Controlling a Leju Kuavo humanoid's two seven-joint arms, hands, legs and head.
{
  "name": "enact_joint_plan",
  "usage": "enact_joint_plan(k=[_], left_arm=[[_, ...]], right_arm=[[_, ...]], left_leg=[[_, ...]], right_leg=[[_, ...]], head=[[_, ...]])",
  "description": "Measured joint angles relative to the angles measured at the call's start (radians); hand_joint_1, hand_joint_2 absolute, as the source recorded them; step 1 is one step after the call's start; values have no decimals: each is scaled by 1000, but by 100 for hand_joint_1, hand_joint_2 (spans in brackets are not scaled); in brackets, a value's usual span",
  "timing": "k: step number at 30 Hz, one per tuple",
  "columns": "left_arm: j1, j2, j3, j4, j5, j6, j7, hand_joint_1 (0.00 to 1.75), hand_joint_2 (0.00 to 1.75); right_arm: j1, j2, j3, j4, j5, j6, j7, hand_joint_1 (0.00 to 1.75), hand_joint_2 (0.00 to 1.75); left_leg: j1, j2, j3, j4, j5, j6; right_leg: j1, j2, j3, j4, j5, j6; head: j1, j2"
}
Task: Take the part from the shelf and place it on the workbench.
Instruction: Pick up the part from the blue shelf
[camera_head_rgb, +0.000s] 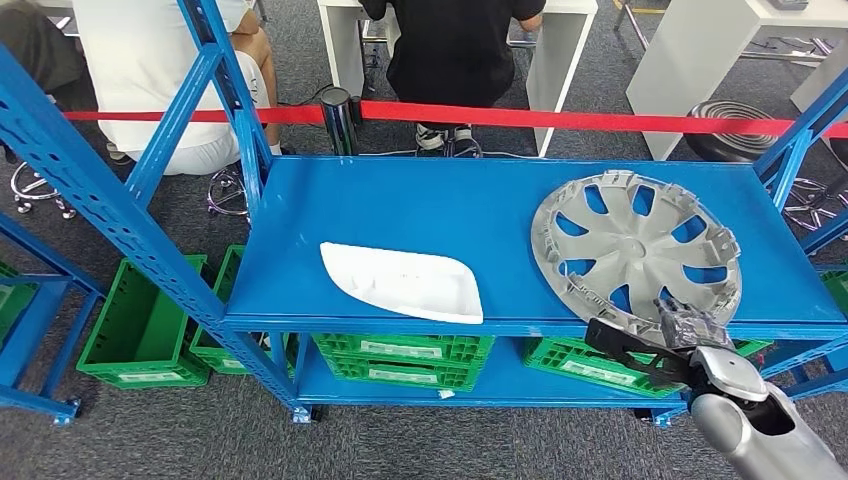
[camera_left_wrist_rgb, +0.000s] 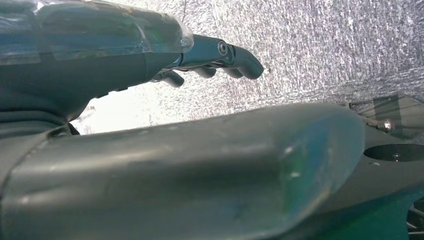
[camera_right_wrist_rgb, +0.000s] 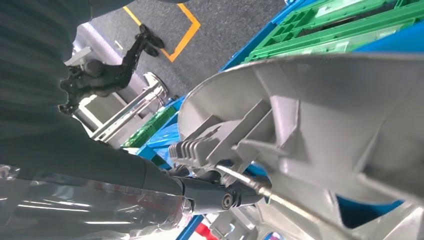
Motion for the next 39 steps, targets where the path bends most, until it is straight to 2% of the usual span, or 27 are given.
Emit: enact_joint_plan(k=[25,26,30,39], left_arm=[[0,-3,0,0,0,8,0,0,0],[0,-3,0,0,0,8,0,0,0],[0,-5,0,0,0,11,-1,0,0],[0,-6,0,0,4,13,-7,0,0]], right_arm=[[-28,0,77,46,-14,-68,0,0,175],[-28,0,79,48,-12,-72,0,4,175],[-30,1,85,53,-12,-86,0,175,175],[-60,0,101,63,-20,-106,0,175,175]], left_leg=[[0,-2,4,0,0,0],[0,-2,4,0,0,0],[0,-3,4,0,0,0],[1,-5,6,0,0,0]], right_leg=[[0,1,1,0,0,0],[0,1,2,0,0,0],[0,1,2,0,0,0],[0,1,4,0,0,0]], head=[[0,0],[0,0],[0,0],[0,0]])
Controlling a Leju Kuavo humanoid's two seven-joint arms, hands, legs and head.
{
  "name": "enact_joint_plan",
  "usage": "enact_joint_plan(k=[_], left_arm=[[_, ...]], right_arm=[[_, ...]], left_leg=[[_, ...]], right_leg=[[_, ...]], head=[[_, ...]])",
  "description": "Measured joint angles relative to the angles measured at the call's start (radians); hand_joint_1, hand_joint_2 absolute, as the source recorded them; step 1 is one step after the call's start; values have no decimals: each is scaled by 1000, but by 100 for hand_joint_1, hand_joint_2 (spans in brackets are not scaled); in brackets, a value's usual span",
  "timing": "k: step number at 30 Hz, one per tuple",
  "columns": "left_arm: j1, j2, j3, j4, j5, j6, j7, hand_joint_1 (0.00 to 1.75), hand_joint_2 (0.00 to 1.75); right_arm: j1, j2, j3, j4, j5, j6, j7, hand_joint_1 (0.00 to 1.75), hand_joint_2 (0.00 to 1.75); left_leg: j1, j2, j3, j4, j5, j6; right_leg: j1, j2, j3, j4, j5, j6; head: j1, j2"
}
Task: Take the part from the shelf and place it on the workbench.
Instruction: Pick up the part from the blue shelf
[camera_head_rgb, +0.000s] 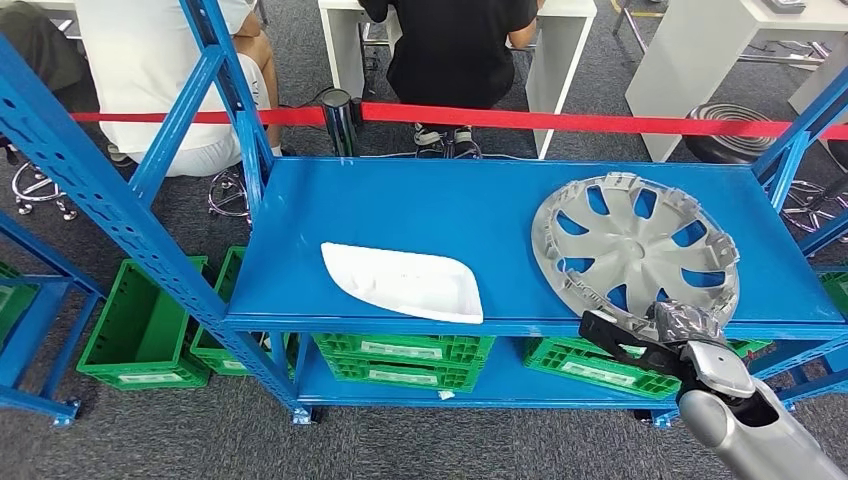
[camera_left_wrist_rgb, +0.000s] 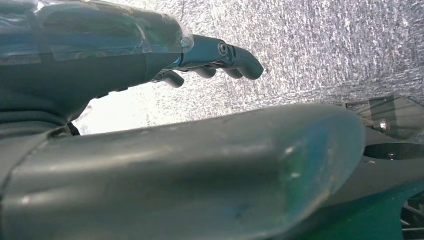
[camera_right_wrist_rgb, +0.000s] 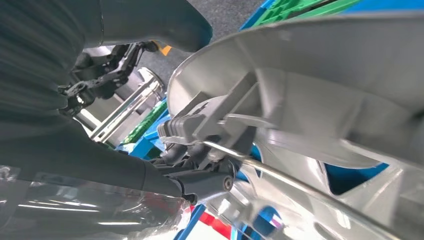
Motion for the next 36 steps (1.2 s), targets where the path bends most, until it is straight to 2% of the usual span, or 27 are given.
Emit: enact_joint_plan(k=[15,21,28,36], left_arm=[[0,0,0,0,10,4,-17,0,0],[0,0,0,0,15,4,-17,0,0],[0,0,0,0,18,4,-17,0,0],[0,1,0,0,28,10,-18,0,0]], right_arm=[[-8,0,4,4,-36,-9,0,175,175],[-9,-4,9,4,-60,-63,-4,175,175],[-11,-10,21,3,-65,-80,-6,175,175],[-9,-11,14,-41,-74,-275,-73,175,175]], left_leg=[[0,-5,4,0,0,0],[0,-4,4,0,0,0],[0,-2,4,0,0,0],[-1,6,3,0,0,0]], right_leg=[[0,-3,4,-1,-1,0],[0,-3,5,-1,-1,0],[0,-2,5,-1,-1,0],[0,0,4,0,0,0]], head=[[0,0],[0,0],[0,0],[0,0]])
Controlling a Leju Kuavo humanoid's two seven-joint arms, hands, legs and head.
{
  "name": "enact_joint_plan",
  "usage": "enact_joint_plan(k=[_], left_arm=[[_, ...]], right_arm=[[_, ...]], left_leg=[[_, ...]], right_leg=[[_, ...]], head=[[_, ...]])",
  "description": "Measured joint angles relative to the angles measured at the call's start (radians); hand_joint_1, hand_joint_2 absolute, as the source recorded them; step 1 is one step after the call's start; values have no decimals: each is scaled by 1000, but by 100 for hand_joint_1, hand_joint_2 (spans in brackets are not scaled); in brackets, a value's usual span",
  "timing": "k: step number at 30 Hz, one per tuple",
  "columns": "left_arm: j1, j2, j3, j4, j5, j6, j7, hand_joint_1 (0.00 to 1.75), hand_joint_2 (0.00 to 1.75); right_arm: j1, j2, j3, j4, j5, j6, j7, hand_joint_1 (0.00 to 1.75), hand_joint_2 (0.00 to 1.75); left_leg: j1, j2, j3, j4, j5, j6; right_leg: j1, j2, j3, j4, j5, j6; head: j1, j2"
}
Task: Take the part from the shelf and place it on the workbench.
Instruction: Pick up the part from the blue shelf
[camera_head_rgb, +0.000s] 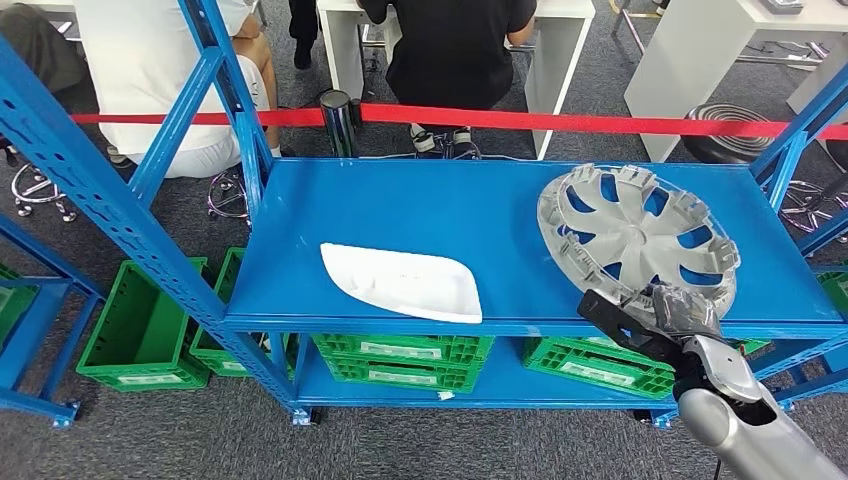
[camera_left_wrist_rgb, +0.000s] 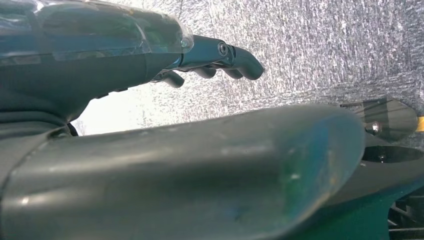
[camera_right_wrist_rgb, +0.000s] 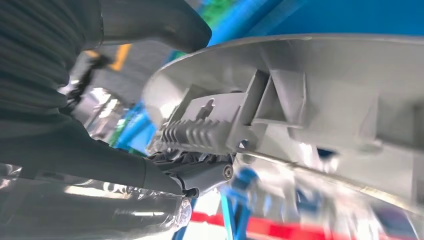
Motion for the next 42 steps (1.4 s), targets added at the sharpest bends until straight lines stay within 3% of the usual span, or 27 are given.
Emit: enact_joint_plan(k=[12,20,26,35,42], left_arm=[[0,-3,0,0,-3,8,-8,0,0],[0,-4,0,0,-6,8,-8,0,0],[0,-5,0,0,-14,8,-8,0,0],[0,-6,0,0,-16,8,-8,0,0],[0,-6,0,0,-23,8,1,0,0]], right_arm=[[74,4,-139,-175,160,-324,-111,175,175],[115,11,-193,-222,178,-367,-123,175,175],[172,23,-285,-296,188,-426,-138,175,175],[197,31,-333,-331,193,-434,-140,175,175],[233,43,-377,-365,212,-493,-163,175,175]], left_leg=[[0,-1,-1,0,-2,-1],[0,-2,-2,0,-2,-1],[0,-3,-3,0,-2,-1],[0,-5,-4,0,-2,-1],[0,-6,-4,0,-2,-1]], right_leg=[[0,0,-1,0,-1,-1],[0,-1,-2,0,-1,0],[0,-1,-2,0,-1,0],[0,-1,-4,0,-2,0],[0,-2,-4,0,-2,1]], head=[[0,0],[0,0],[0,0],[0,0],[0,0]])
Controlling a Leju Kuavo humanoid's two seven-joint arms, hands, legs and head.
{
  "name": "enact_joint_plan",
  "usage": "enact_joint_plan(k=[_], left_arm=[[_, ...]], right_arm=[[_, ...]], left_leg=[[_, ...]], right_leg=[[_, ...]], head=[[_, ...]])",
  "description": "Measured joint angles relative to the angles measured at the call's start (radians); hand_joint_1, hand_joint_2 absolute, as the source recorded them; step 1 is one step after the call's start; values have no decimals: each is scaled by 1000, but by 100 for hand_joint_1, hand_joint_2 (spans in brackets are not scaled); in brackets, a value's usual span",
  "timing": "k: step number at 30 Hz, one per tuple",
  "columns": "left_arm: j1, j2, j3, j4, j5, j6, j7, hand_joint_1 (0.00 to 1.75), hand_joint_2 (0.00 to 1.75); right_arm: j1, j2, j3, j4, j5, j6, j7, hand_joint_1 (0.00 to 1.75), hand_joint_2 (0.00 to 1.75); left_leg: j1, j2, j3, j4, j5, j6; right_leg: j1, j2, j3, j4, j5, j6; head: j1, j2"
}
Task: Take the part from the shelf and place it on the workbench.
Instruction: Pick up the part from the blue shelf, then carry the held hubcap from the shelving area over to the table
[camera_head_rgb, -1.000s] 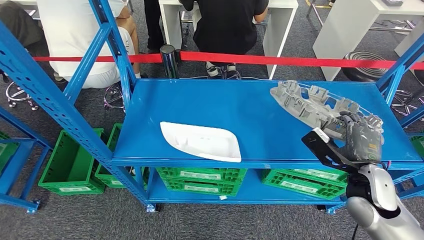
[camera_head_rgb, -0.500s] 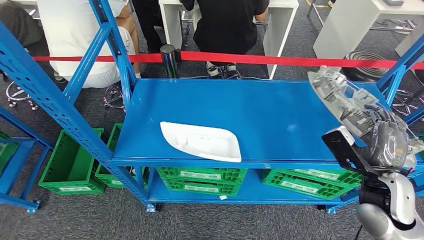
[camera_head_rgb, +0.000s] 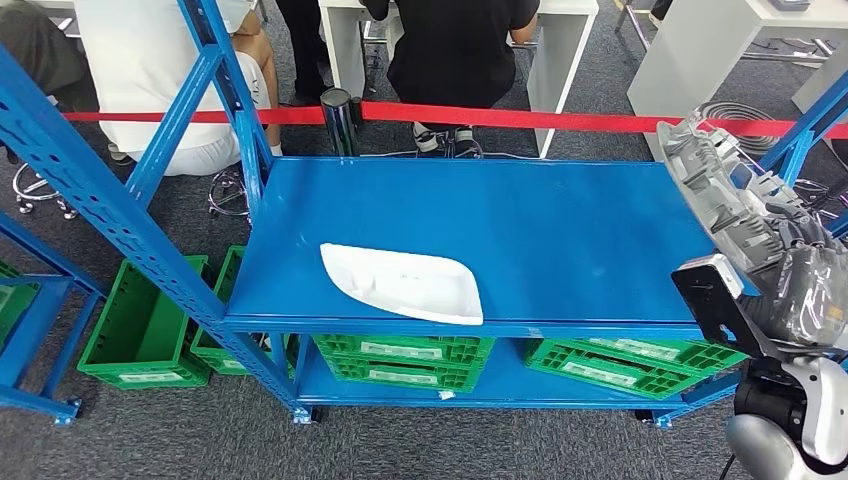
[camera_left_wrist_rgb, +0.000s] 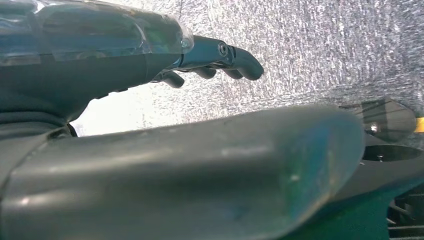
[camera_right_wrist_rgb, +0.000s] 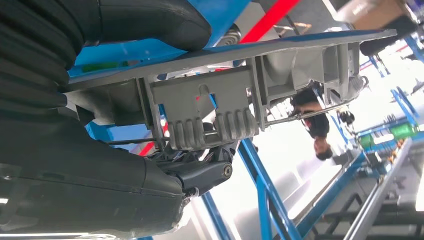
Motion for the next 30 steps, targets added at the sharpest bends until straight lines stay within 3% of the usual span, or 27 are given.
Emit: enact_joint_plan(k=[6,17,30], left_arm=[[0,13,-1,0,-33,-3,36,0,0],[-3,111,-1,1,-49,-5,45,0,0],[-5,137,-1,0,-52,0,-32,0,0]], right_arm=[[65,19,-18,-33,20,-33,-56,175,175],[138,114,17,-82,47,-112,-134,175,175],[151,253,88,-128,34,-164,-309,175,175]], left_leg=[[0,-2,0,0,0,0],[0,3,2,-3,-1,-1],[0,7,3,-3,-2,-2]], right_leg=[[0,-1,0,0,-1,0],[0,0,0,0,-2,-2],[0,2,0,0,-3,-3]], head=[[0,0],[0,0],[-1,0]])
